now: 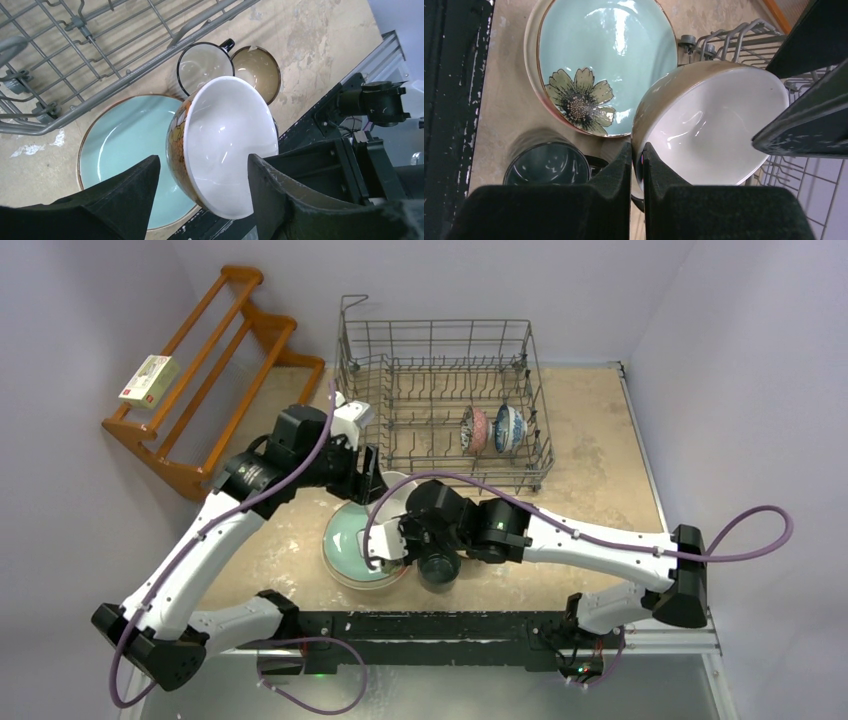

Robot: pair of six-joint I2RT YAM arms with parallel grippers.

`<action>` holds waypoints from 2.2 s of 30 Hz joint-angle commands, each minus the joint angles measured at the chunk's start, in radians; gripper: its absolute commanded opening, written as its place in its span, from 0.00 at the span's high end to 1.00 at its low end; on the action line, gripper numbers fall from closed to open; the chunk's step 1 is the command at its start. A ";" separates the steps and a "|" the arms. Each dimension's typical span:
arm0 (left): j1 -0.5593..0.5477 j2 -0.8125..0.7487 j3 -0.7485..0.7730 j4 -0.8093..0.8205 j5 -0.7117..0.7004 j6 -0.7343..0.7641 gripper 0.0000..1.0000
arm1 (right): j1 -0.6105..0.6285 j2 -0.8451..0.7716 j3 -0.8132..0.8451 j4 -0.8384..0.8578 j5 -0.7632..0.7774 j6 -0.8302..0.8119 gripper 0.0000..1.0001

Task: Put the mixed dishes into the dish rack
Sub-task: Insert the bowl into the dish rack.

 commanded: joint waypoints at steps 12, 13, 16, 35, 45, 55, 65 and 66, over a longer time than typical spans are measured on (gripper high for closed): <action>-0.108 0.094 0.031 -0.049 -0.193 0.040 0.56 | 0.013 0.019 0.102 -0.022 0.075 -0.083 1.00; -0.111 0.097 0.028 -0.046 -0.196 0.040 0.58 | 0.013 0.019 0.103 -0.022 0.076 -0.083 1.00; -0.116 0.103 0.022 -0.039 -0.215 0.043 0.65 | 0.015 0.024 0.107 -0.024 0.080 -0.082 1.00; -0.119 0.078 -0.006 0.022 -0.220 0.038 1.00 | 0.020 -0.041 0.045 0.156 0.175 0.042 0.78; -0.118 0.043 -0.078 0.130 -0.243 0.007 1.00 | 0.012 -0.232 -0.109 0.341 0.252 0.226 0.48; -0.099 -0.007 -0.097 0.241 -0.265 -0.027 1.00 | -0.028 -0.380 -0.253 0.561 0.431 0.623 0.08; -0.028 -0.062 -0.140 0.408 -0.130 -0.125 1.00 | -0.192 -0.371 -0.258 0.548 0.240 1.069 0.01; -0.023 -0.066 -0.146 0.421 -0.116 -0.134 1.00 | -0.193 -0.377 -0.265 0.558 0.220 1.081 0.01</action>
